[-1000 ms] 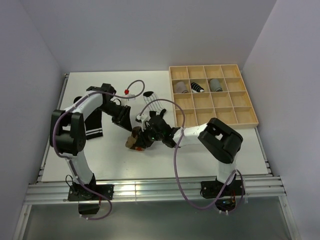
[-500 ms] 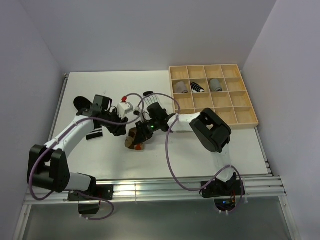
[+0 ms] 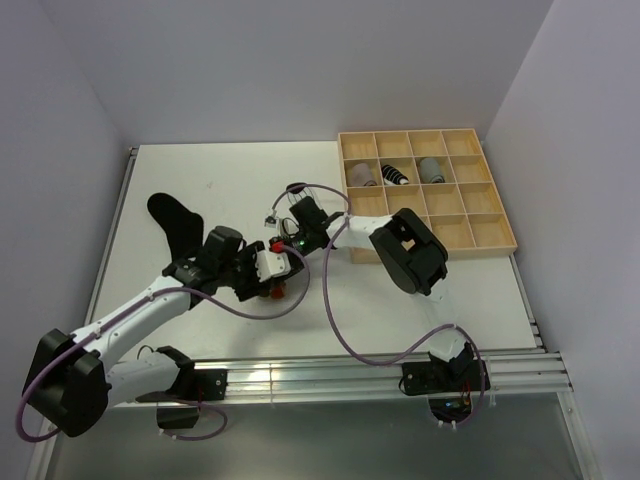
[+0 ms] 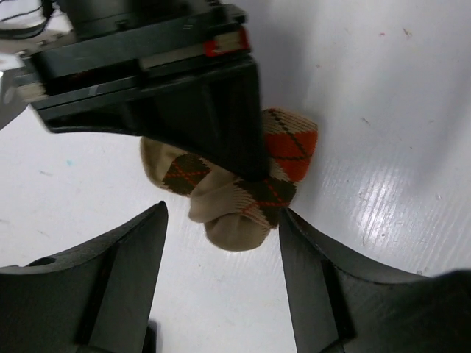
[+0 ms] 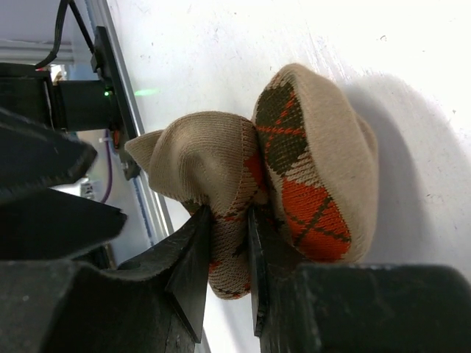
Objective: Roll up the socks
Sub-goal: Roll the sock at the center of the board.
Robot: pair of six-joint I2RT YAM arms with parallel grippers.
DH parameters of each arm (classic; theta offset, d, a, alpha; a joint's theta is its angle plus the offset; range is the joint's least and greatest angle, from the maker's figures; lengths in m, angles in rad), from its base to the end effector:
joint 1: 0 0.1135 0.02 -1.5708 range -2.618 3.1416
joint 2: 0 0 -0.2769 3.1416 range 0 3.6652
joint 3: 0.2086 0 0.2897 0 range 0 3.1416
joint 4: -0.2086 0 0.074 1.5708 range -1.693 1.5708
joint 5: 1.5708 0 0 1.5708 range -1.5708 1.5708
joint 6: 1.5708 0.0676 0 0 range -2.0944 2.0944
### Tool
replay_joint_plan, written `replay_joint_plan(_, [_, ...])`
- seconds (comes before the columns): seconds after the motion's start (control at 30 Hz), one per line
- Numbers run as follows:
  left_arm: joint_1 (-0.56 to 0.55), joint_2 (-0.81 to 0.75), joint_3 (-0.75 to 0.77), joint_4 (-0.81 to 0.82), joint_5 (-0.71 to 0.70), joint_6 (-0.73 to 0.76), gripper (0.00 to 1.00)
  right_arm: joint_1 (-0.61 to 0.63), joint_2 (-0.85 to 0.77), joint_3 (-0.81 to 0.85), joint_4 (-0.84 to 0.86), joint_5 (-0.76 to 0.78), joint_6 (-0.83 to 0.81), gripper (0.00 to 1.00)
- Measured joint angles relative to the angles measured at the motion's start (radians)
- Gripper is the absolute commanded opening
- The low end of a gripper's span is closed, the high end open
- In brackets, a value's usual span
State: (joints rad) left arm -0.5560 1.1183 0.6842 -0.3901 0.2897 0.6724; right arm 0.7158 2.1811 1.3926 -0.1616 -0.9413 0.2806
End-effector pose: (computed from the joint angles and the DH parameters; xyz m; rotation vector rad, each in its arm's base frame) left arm 0.2239 -0.1618 0.1959 1.4741 1.8557 -0.2907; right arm 0.3318 0.3610 0.0891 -0.9800 2.4584 1.5677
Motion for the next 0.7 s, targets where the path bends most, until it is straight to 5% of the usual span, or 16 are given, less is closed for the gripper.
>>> replay_joint_plan(0.7, [-0.116, 0.032, -0.232, 0.315, -0.122, 0.185, 0.71, -0.023, 0.076, 0.123, -0.172, -0.053, -0.012, 0.32])
